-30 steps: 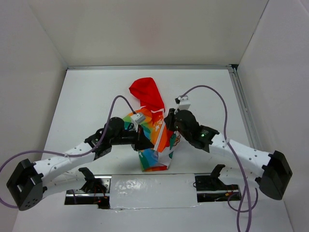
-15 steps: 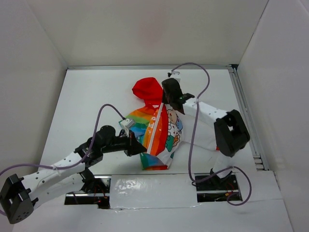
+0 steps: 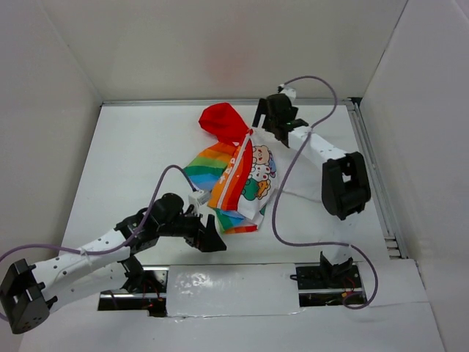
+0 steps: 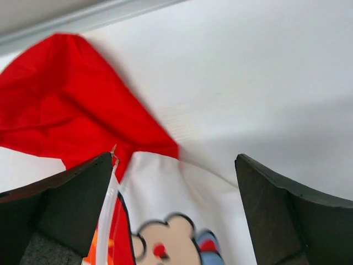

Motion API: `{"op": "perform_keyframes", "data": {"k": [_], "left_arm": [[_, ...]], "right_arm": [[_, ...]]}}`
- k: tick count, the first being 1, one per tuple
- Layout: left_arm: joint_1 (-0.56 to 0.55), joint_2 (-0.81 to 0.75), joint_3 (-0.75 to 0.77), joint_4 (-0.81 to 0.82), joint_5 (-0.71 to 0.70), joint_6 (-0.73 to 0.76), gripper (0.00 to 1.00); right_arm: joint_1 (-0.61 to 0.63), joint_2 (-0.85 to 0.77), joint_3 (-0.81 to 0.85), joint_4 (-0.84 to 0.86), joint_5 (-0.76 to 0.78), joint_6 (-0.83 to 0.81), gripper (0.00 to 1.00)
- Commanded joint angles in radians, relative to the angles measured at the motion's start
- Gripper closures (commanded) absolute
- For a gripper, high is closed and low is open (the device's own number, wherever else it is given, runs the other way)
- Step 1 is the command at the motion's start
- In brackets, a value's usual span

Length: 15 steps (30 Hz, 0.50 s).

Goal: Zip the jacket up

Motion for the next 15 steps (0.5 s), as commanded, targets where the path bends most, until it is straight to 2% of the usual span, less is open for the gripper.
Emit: {"op": "perform_keyframes", "data": {"k": [1, 5, 8, 12, 15], "left_arm": [[0.001, -0.018, 0.087, -0.102, -0.048, -0.045, 0.01], [0.008, -0.039, 0.133, -0.219, -0.237, -0.105, 0.01], [0.05, -0.035, 0.18, -0.31, -0.324, -0.137, 0.01], [0.191, 0.022, 0.248, -0.383, -0.346, -0.145, 0.01], [0.3, 0.03, 0.26, -0.346, -0.3, -0.097, 0.01]], "right_arm": [[-0.02, -0.205, -0.075, 0.085, 0.006, -0.003, 0.0], [-0.061, -0.406, -0.223, 0.085, 0.008, 0.045, 0.0], [-0.126, -0.557, -0.377, 0.1, -0.039, 0.1, 0.0], [-0.245, -0.78, -0.658, 0.157, -0.151, 0.188, 0.0], [-0.298, -0.938, -0.784, 0.107, -0.129, 0.226, 0.0]]}}
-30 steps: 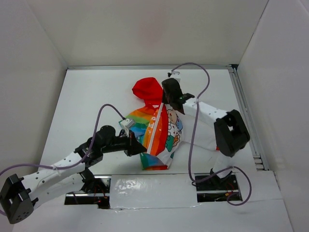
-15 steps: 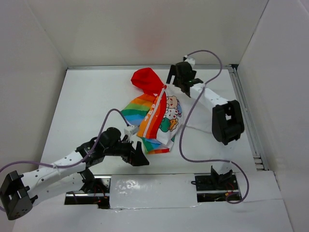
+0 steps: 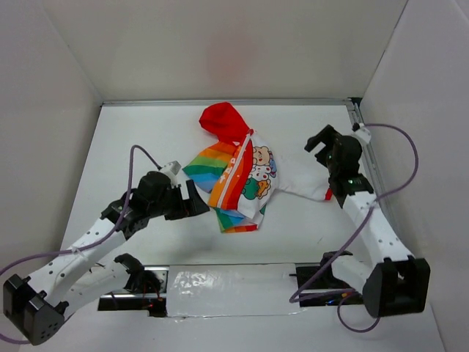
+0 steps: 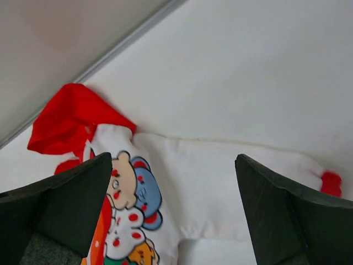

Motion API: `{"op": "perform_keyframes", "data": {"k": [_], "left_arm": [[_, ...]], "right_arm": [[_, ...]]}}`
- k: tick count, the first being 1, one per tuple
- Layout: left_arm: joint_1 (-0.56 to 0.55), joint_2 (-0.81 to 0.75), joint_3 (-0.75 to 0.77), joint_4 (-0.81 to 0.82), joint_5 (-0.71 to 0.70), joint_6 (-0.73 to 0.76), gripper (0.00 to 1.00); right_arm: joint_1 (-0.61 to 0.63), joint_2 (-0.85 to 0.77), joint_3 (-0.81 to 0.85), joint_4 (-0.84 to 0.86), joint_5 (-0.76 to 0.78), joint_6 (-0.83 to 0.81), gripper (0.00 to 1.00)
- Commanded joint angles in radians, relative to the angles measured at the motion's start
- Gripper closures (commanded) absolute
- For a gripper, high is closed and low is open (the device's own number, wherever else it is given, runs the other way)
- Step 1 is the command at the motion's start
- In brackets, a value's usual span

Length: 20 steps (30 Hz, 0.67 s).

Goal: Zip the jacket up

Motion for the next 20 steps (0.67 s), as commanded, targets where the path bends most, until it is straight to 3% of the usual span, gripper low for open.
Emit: {"op": "perform_keyframes", "data": {"k": [1, 7, 12, 20], "left_arm": [[0.108, 0.005, 0.041, -0.008, 0.009, 0.037, 0.01], [0.367, 0.055, 0.061, 0.028, 0.164, 0.111, 0.01], [0.405, -0.004, 0.009, 0.058, 0.204, 0.148, 0.01], [0.403, -0.142, -0.041, 0.087, 0.227, 0.151, 0.01]], "right_arm": [[-0.018, -0.137, -0.104, -0.04, -0.007, 0.071, 0.0], [-0.022, -0.496, -0.242, -0.203, 0.105, 0.115, 0.0], [-0.018, -0.651, -0.279, -0.257, 0.128, 0.141, 0.0], [-0.022, -0.757, -0.332, -0.242, 0.15, 0.138, 0.0]]}}
